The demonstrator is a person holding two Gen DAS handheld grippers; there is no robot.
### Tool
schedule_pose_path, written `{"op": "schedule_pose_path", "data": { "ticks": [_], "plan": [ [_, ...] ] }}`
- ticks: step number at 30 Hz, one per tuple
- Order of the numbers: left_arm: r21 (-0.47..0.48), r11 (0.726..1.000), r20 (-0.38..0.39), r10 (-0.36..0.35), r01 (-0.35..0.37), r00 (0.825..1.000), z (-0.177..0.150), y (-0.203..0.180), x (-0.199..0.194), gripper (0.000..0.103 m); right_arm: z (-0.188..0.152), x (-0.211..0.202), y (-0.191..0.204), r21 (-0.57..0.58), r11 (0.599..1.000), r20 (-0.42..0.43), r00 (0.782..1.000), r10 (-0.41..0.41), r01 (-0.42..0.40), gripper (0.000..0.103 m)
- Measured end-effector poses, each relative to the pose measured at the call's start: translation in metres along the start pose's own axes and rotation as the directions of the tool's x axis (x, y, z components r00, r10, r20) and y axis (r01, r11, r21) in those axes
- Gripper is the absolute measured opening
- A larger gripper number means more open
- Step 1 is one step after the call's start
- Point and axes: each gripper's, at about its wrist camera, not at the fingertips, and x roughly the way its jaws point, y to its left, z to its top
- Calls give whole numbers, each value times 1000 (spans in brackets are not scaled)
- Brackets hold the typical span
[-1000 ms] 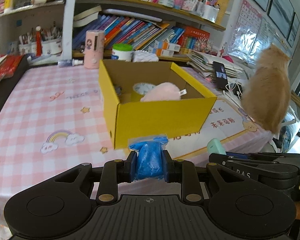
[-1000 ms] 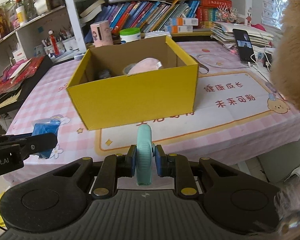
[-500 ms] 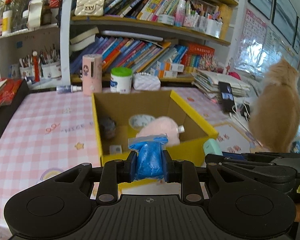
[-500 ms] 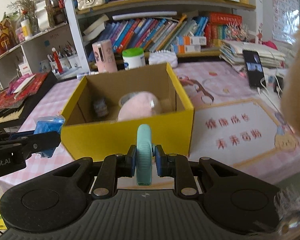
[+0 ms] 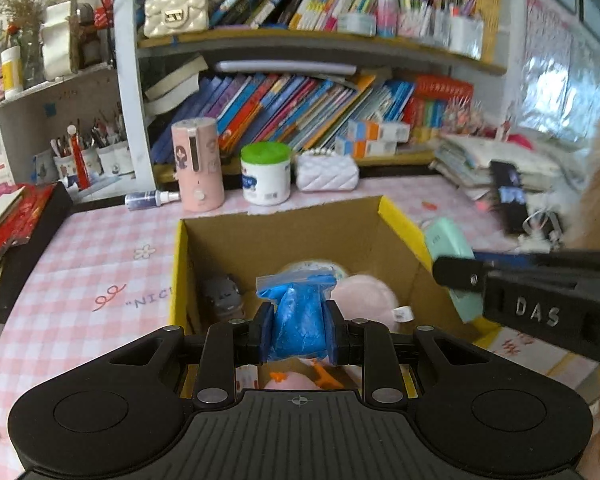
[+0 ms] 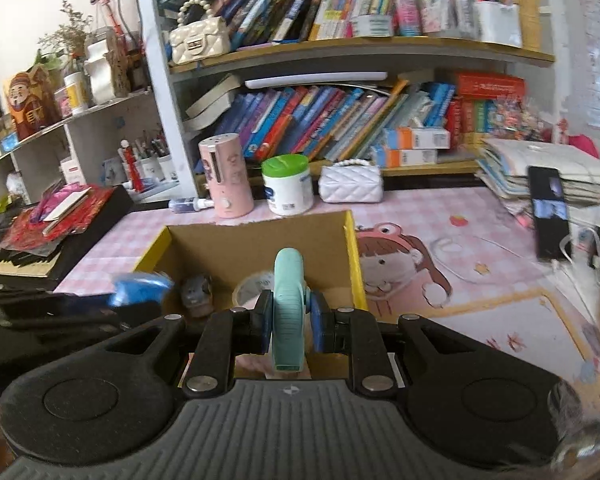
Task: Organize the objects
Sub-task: 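Carry the blue packet and green roller over the yellow box, then open both tools to drop the packet and roller into the box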
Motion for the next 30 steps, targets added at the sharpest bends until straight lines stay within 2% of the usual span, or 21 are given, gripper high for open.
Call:
{"op": "schedule_pose_path", "data": {
  "ticks": [5, 11, 20, 23, 24, 25, 28, 30],
  "plan": [
    [-12, 999, -96, 50, -51, 994, -6, -4, 32, 24, 11, 24, -2, -25, 996, -36, 995, 89, -90, 18],
    [-36, 997, -159, 67, -73, 985, -12, -10, 48, 25, 8, 40, -7, -37, 986, -89, 983, 159, -163, 18],
    [-61, 987, -129, 139, -148, 982, -14, -13, 41, 29, 5, 53, -15, -44, 974, -134, 967, 215, -222, 18],
    [-69, 982, -105, 167, -175, 980, -14, -13, 30, 44, 6, 56, -15, -50, 968, -146, 960, 237, -247, 18],
    [-68, 980, -98, 181, -188, 979, -14, -14, 25, 56, 6, 58, -14, -51, 966, -152, 958, 245, -255, 18],
    [-65, 978, -87, 193, -199, 977, -15, -14, 20, 63, 5, 59, -13, -53, 963, -158, 954, 253, -264, 18],
    [-48, 978, -67, 201, -204, 977, -17, -16, 10, 77, 6, 66, -9, -60, 955, -177, 944, 278, -292, 18],
    [-33, 977, -70, 206, -209, 976, -20, -16, 8, 79, 7, 71, -4, -68, 948, -188, 937, 295, -312, 18]
  ]
}}
